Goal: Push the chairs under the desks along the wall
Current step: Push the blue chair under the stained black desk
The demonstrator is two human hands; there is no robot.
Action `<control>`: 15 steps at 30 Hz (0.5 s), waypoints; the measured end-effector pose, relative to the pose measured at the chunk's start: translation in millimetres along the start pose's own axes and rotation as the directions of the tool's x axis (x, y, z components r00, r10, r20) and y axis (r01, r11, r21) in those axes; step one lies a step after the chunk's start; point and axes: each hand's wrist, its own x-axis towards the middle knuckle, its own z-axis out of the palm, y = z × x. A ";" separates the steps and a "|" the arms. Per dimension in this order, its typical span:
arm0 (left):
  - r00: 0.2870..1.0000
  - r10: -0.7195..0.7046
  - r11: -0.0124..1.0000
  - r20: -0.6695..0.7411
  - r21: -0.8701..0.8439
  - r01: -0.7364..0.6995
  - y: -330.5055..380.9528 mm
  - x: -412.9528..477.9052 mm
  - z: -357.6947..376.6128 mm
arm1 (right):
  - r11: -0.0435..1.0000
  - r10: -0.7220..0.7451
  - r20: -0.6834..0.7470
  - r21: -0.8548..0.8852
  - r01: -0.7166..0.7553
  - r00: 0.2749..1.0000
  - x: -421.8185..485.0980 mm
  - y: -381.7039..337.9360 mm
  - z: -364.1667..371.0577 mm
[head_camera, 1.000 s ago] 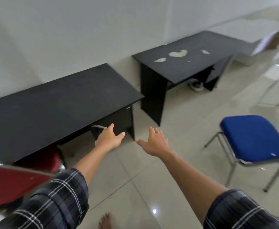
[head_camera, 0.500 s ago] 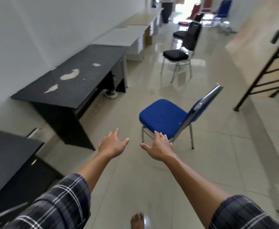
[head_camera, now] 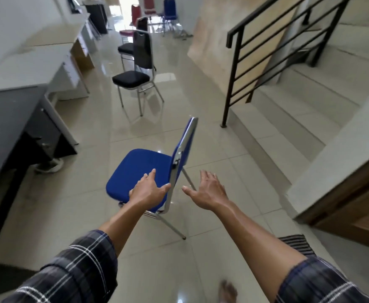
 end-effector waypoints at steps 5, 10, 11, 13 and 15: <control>0.999 0.040 0.999 -0.032 -0.008 -0.040 50.9 59.1 13.3 | 1.000 -0.019 -0.012 -0.016 0.019 1.000 66.0 28.5 -32.4; 0.997 -0.062 0.992 -0.053 -0.117 0.055 92.4 126.5 27.8 | 0.995 -0.096 0.045 -0.026 0.097 0.994 154.8 48.0 -71.2; 0.994 -0.089 0.988 -0.060 -0.134 0.080 99.3 135.9 29.0 | 0.993 -0.114 0.064 -0.028 0.116 0.991 171.4 49.8 -77.9; 0.987 -0.143 0.978 -0.077 -0.165 0.129 108.5 149.4 33.4 | 0.986 -0.160 0.096 -0.035 0.164 0.982 201.8 50.9 -88.1; 0.977 -0.192 0.970 -0.092 -0.171 0.175 115.5 159.8 36.2 | 0.972 -0.219 0.134 -0.051 0.227 0.967 232.0 47.0 -96.4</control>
